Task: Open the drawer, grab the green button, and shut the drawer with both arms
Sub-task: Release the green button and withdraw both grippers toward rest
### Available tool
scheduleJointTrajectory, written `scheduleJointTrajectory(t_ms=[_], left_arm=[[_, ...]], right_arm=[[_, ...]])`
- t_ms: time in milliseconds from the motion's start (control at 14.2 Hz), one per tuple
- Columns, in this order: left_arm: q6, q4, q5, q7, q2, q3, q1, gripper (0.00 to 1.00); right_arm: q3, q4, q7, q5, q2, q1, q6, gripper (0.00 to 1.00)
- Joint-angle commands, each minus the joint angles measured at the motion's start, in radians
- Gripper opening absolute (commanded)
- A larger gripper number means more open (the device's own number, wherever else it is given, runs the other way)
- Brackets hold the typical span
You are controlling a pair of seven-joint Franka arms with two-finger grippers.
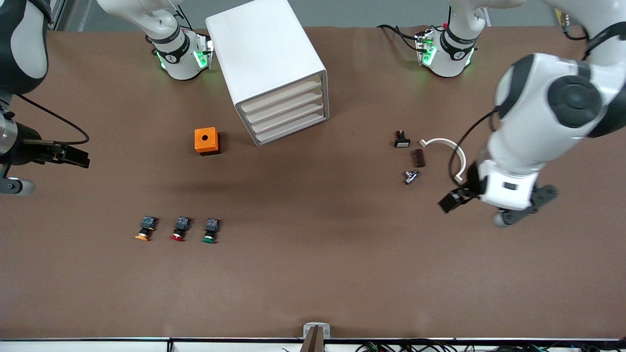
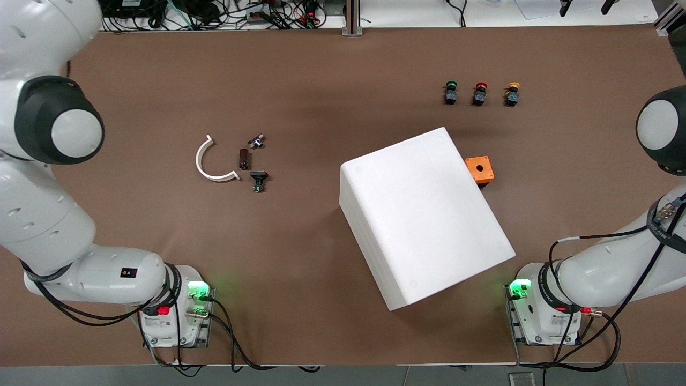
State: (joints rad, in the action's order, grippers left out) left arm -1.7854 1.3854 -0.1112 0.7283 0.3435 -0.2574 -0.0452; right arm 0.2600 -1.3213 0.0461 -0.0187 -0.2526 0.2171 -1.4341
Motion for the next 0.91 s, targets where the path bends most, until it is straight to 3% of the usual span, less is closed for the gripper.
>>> scheduleJointTrajectory(t_ms=[0,211,562,702,843], left_arm=[[0.107,0.018,-0.005,-0.192,-0.043,-0.013,0.047,1.0],[0.221,0.027,-0.004,-0.387,-0.064,-0.002,0.085,1.0],[0.238,0.159,0.136,-0.62,-0.21,0.268,0.005,1.0],[0.207,0.243,0.142,-0.667,-0.268,0.302,0.004,1.0],[0.097,0.407,0.142,-0.668,-0.358,0.32,-0.008,1.0]], right_arm=[[-0.01,0.008,-0.072,-0.006,0.019,-0.039,0.047,1.0],[-0.013,0.004,-0.161,0.009,0.045,-0.081,0.047,1.0],[-0.01,0.004,-0.172,0.008,0.062,-0.088,0.049,1.0],[-0.011,0.007,-0.172,0.006,0.062,-0.096,0.05,1.0],[-0.011,0.008,-0.169,0.002,0.062,-0.096,0.049,1.0]])
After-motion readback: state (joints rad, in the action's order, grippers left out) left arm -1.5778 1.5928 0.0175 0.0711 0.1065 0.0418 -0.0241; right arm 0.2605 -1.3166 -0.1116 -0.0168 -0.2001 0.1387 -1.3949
